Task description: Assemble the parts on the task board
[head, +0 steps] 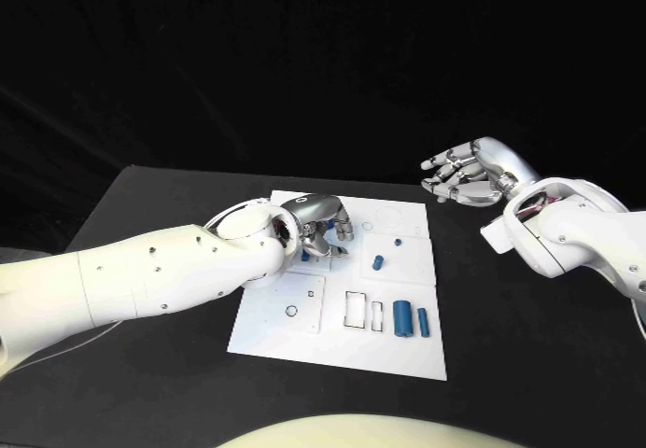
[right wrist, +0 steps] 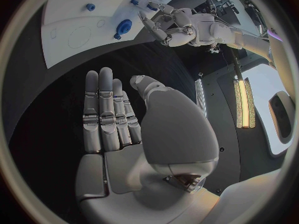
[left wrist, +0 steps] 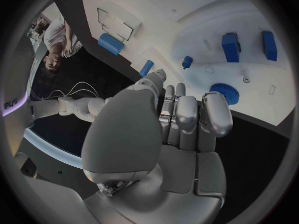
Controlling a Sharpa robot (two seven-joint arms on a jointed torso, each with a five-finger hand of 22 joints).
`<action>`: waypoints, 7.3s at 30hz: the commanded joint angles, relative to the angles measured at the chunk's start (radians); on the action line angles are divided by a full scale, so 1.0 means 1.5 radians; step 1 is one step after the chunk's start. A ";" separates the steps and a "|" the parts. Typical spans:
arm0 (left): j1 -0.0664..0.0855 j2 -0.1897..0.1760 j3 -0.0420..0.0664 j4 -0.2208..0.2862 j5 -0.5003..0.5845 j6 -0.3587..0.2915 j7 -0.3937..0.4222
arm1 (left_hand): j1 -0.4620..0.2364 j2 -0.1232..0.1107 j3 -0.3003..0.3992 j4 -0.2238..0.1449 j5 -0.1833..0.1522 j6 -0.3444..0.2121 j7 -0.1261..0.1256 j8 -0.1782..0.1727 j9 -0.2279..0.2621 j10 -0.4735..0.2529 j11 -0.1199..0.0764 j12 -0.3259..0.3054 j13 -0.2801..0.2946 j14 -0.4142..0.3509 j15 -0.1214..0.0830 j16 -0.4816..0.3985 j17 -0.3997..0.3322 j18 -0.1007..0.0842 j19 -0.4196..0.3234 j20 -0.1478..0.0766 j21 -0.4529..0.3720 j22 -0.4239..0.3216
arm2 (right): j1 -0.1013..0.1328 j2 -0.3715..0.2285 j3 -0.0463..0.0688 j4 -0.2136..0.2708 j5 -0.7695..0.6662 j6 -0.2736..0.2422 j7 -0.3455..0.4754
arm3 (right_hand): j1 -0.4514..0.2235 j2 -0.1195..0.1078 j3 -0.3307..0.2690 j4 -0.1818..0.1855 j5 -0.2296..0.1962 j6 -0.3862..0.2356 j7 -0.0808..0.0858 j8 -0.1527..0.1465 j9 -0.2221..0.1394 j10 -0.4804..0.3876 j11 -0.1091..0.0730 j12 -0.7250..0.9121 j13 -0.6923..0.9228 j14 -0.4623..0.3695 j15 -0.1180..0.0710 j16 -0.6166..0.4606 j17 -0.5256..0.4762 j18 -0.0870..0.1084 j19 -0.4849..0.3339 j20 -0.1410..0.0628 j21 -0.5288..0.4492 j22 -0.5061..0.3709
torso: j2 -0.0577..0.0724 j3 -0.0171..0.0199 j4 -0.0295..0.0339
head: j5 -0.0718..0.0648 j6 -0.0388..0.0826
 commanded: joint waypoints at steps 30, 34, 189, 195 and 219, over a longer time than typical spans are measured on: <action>-0.003 0.046 0.001 -0.061 -0.063 0.081 -0.046 | 0.009 0.014 0.024 -0.017 -0.004 0.002 0.012 -0.021 -0.024 0.024 0.001 -0.017 -0.020 0.016 0.000 0.048 0.023 -0.025 0.031 0.000 0.059 0.056 | -0.001 0.002 0.000 0.009 0.003 0.015 0.005 | 0.012 0.001 0.004 -0.010 -0.005 0.003 0.003 0.005 0.001 -0.001 -0.001 -0.005 -0.007 -0.002 -0.001 -0.006 0.003 0.001 -0.005 -0.002 -0.001 0.002 | 0.000 0.0006 0.0001 | 0.007 0.000; -0.003 0.051 0.001 -0.067 -0.063 0.082 -0.044 | 0.011 0.017 0.033 -0.019 -0.004 0.002 0.012 -0.020 -0.028 0.030 0.000 -0.017 -0.022 0.015 -0.001 0.052 0.023 -0.025 0.032 0.000 0.062 0.059 | -0.001 0.002 0.000 0.009 0.003 0.015 0.005 | 0.012 0.001 0.004 -0.010 -0.005 0.003 0.003 0.005 0.001 -0.001 -0.001 -0.005 -0.007 -0.002 -0.001 -0.006 0.003 0.001 -0.005 -0.002 -0.001 0.002 | 0.000 0.0006 -0.0007 | 0.008 -0.002; 0.004 -0.030 0.036 -0.068 -0.070 0.126 -0.053 | -0.010 0.026 0.126 -0.098 -0.014 0.086 0.007 -0.018 -0.058 0.130 -0.019 -0.045 -0.022 0.006 -0.016 0.062 -0.028 -0.040 0.062 -0.014 0.126 0.108 | -0.004 0.006 0.000 0.009 0.002 -0.007 0.016 | 0.005 0.004 0.005 -0.010 -0.005 0.004 0.003 0.008 0.001 0.006 -0.002 -0.007 -0.016 0.002 -0.001 -0.008 0.006 0.001 -0.006 -0.002 0.001 0.006 | -0.004 0.0000 0.0048 | 0.011 0.000; 0.004 -0.029 0.036 -0.070 -0.071 0.128 -0.055 | -0.010 0.026 0.126 -0.098 -0.014 0.086 0.007 -0.017 -0.058 0.131 -0.019 -0.045 -0.022 0.006 -0.016 0.062 -0.028 -0.040 0.062 -0.014 0.126 0.108 | -0.004 0.006 0.000 0.009 0.002 -0.007 0.016 | 0.005 0.004 0.005 -0.010 -0.005 0.004 0.003 0.008 0.001 0.006 -0.002 -0.007 -0.016 0.002 -0.001 -0.008 0.006 0.001 -0.006 -0.002 0.001 0.006 | -0.003 -0.0003 0.0040 | 0.012 0.000; 0.002 -0.013 0.035 -0.081 -0.072 0.128 -0.052 | -0.012 0.027 0.127 -0.098 -0.015 0.088 0.007 -0.017 -0.059 0.133 -0.019 -0.045 -0.021 0.006 -0.016 0.061 -0.031 -0.040 0.063 -0.014 0.128 0.109 | -0.004 0.004 0.000 0.012 0.002 -0.005 0.015 | 0.005 0.004 0.005 -0.010 -0.005 0.004 0.003 0.008 0.001 0.006 -0.002 -0.007 -0.016 0.002 -0.001 -0.008 0.006 0.001 -0.006 -0.002 0.001 0.006 | -0.003 -0.0002 0.0040 | 0.010 -0.001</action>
